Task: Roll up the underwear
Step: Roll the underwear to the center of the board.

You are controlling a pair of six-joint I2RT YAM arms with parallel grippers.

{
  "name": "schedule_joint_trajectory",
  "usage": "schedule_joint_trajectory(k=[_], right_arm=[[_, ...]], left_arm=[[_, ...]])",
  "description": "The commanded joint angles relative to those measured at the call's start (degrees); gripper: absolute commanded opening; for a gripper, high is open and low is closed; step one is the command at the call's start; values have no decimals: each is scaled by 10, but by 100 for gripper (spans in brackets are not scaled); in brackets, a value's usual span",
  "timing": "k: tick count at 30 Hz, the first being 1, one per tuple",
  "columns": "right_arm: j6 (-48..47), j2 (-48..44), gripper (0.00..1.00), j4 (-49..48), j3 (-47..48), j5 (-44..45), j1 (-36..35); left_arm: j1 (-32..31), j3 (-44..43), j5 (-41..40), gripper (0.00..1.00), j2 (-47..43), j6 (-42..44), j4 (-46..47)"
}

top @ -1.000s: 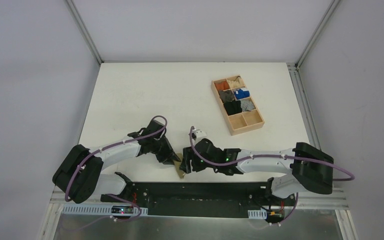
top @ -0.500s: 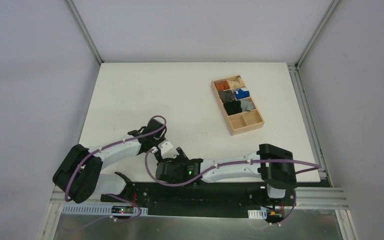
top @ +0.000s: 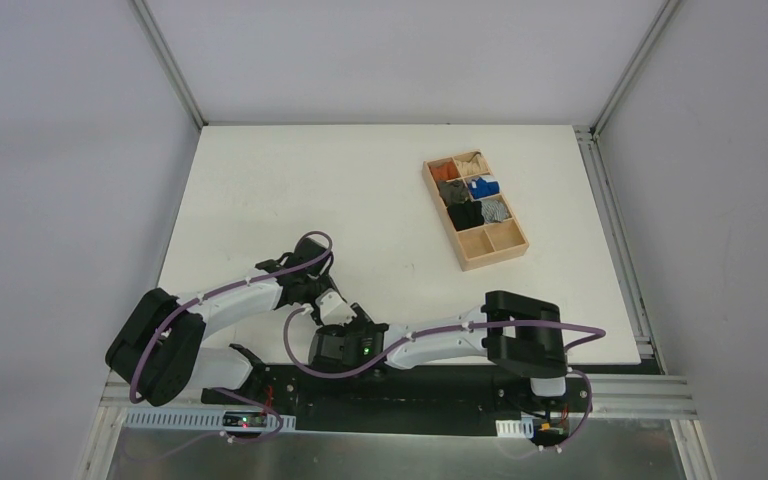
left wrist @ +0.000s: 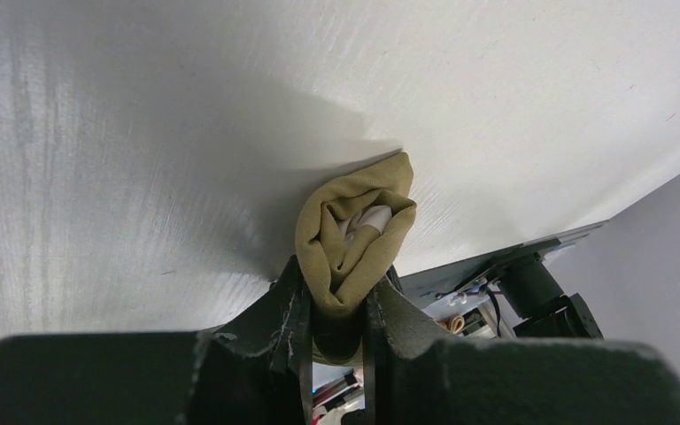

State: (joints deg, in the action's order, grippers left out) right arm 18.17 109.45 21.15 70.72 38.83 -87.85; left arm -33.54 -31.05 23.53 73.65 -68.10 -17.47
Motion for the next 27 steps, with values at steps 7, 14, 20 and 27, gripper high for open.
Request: schedule_joint_trajectory(k=[7,14,20,27], right_arm=[[44,-22,56,-3,4,11,7],[36,-33,54,35,27,43,2],[25,-17,53,53,51,69,-8],[31,-15,60,63,58,85,-14]], left_arm=[[1,-17,-16,0,-3,-2,-36],[1,-35,-31,0,7,-5,-77],[1,-44,-32,0,19,-6,-93],[0,-43,-36,0,27,-4,-102]])
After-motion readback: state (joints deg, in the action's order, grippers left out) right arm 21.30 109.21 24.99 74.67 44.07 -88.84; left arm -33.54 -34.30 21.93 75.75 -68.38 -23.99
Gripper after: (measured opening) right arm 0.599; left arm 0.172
